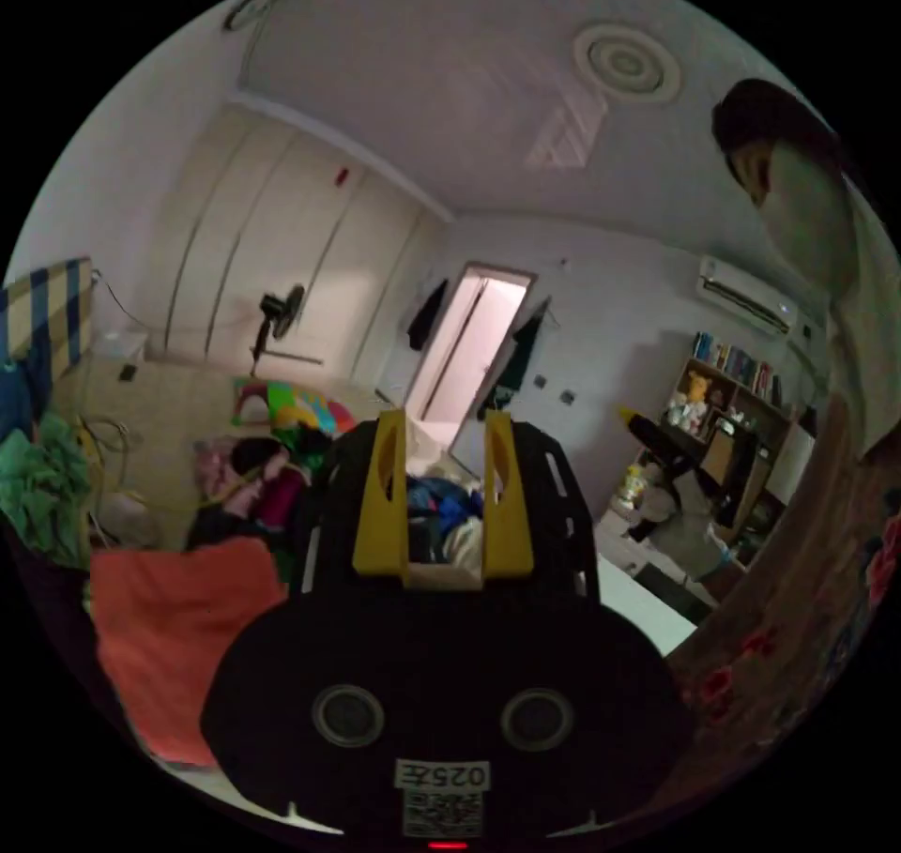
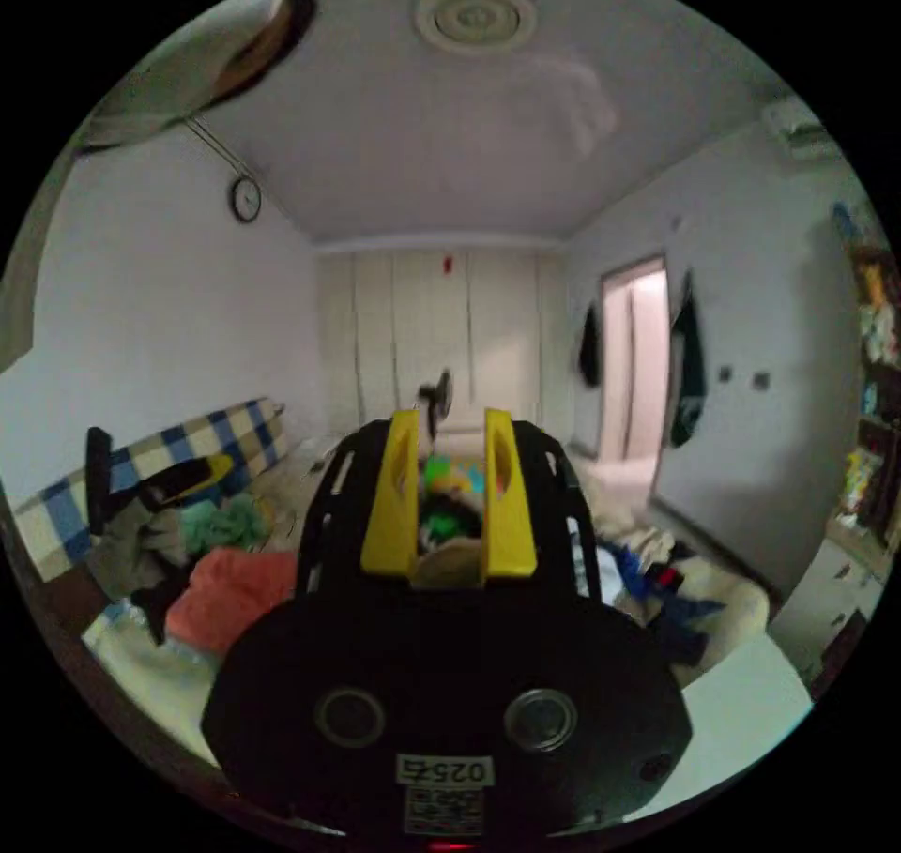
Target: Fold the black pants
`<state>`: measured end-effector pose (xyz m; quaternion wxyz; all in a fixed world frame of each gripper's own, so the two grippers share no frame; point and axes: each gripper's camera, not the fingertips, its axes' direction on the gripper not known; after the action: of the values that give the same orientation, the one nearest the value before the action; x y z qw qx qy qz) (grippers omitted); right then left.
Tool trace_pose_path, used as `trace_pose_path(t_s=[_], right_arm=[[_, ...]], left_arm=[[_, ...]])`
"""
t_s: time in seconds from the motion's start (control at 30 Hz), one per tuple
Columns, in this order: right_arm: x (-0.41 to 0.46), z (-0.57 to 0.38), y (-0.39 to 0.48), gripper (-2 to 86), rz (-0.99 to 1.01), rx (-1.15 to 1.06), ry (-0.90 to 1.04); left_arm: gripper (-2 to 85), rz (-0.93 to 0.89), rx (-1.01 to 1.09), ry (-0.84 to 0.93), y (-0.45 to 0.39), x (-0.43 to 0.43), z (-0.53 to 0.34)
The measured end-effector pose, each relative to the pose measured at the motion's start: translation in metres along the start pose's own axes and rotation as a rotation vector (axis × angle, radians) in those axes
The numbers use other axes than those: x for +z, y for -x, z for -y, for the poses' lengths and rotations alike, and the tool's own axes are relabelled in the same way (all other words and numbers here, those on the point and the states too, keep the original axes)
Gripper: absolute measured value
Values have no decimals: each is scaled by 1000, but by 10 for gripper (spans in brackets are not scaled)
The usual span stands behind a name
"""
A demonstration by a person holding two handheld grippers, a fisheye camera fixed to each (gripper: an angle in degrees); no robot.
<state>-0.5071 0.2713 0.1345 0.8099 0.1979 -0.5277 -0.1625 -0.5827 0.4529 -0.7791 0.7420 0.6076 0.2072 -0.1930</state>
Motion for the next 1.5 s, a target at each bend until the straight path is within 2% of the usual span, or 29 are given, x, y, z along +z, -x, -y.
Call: trace_pose_path(t_s=[0.07, 0.17, 0.37, 0.5, 0.6, 0.7, 0.77, 0.83, 1.0, 1.07, 1.23, 1.3, 1.4, 1.47, 1.5], right_arm=[[63, -47, -64, 171, 201, 62, 225], [130, -109, -115, 185, 295, 73, 435], [259, -191, -164, 182, 430, 169, 670], [339, -215, -168, 176, 471, 180, 788], [398, -220, -166, 162, 541, 218, 867], [455, -229, -155, 134, 631, 260, 1035], [493, -240, -142, 52, 694, 301, 1242], [511, -245, -139, 11, 724, 389, 1379], [457, -210, -116, -7, 808, 263, 1256], [412, -193, -110, -8, 930, 345, 1187], [337, -141, -103, -9, 1132, 603, 983], [310, -105, -101, -9, 1169, 630, 872], [267, -39, -113, -9, 1196, 665, 678], [223, 12, -138, -9, 1145, 704, 508], [211, 23, -145, -9, 1140, 717, 465]], left_arm=[[110, 8, -95, 127, 12, 89, -61], [117, 18, -200, 295, 39, 180, -136], [141, 121, -240, 583, 121, 302, -250], [137, 207, -219, 679, 180, 355, -291], [137, 247, -120, 698, 217, 392, -309], [139, 280, -26, 803, 251, 434, -344], [140, 314, 30, 868, 273, 456, -381], [146, 395, 56, 881, 286, 457, -398], [147, 563, 7, 711, 305, 385, -425], [146, 646, 21, 645, 305, 326, -436], [141, 698, 34, 470, 316, 217, -428], [136, 689, 106, 390, 317, 186, -413], [133, 638, 352, 293, 302, 149, -390], [138, 620, 588, 198, 275, 123, -386], [138, 601, 626, 162, 269, 114, -386]])
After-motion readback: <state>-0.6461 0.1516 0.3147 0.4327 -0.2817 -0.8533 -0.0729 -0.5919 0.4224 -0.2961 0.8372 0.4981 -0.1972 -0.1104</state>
